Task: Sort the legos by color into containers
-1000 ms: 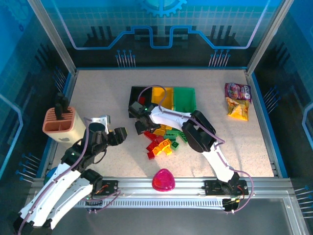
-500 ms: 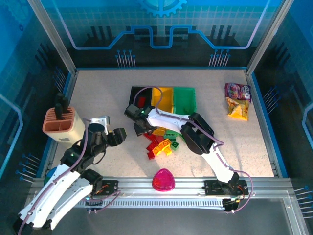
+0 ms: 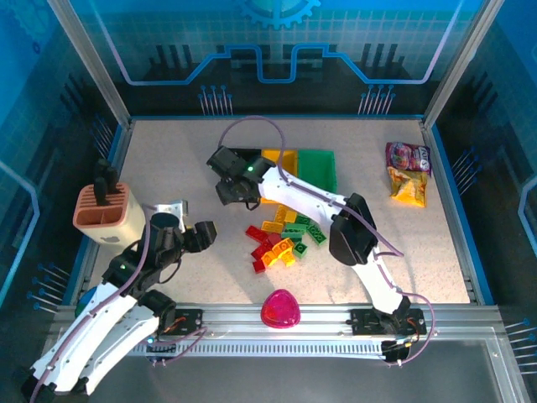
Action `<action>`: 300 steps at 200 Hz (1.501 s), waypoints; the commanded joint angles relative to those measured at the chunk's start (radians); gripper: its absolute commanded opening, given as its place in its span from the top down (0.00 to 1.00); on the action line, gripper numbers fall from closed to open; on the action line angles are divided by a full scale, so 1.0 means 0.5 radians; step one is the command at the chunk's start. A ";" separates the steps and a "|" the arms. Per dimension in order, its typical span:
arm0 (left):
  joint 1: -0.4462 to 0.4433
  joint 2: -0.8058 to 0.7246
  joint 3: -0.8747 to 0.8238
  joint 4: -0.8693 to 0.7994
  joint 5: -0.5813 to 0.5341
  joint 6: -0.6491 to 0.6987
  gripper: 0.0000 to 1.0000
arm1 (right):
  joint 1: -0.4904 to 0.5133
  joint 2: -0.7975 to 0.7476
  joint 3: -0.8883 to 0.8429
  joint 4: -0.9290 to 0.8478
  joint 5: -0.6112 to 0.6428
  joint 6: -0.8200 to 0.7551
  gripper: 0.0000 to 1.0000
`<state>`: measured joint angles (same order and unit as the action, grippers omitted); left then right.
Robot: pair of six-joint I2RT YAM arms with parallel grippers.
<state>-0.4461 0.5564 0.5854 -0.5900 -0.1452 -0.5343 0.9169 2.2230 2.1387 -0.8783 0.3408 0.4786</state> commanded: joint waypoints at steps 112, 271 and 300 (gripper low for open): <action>-0.211 0.058 0.000 -0.016 -0.012 -0.107 0.29 | -0.189 0.018 0.289 0.017 0.055 -0.256 0.01; -0.712 1.066 0.105 0.359 0.210 -0.092 0.30 | -0.374 -1.383 -1.631 0.568 -0.058 -0.120 0.01; -0.849 1.246 0.135 0.345 0.224 -0.088 0.30 | -0.452 -1.527 -1.848 0.616 -0.118 -0.090 0.02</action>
<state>-0.8215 1.1191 0.6167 -0.4191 -0.0589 -0.5957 0.7197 1.5314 1.2785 -0.6140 0.3195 0.4034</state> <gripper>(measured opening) 0.695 0.986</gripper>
